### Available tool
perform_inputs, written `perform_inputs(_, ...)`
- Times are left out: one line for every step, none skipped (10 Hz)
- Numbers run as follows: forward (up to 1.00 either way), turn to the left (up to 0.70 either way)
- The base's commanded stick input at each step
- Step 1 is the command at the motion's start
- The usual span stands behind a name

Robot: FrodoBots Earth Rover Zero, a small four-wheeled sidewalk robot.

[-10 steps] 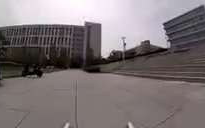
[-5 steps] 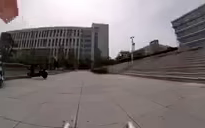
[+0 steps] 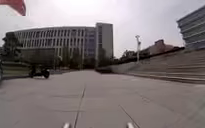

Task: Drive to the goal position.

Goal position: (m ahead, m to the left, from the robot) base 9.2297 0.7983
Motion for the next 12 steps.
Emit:
perform_inputs(0.85, 0.00)
perform_inputs(0.85, 0.00)
perform_inputs(0.85, 0.00)
perform_inputs(0.85, 0.00)
perform_inputs(0.85, 0.00)
perform_inputs(0.85, 0.00)
perform_inputs(0.85, 0.00)
perform_inputs(0.85, 0.00)
perform_inputs(0.85, 0.00)
perform_inputs(0.85, 0.00)
perform_inputs(0.85, 0.00)
perform_inputs(0.85, 0.00)
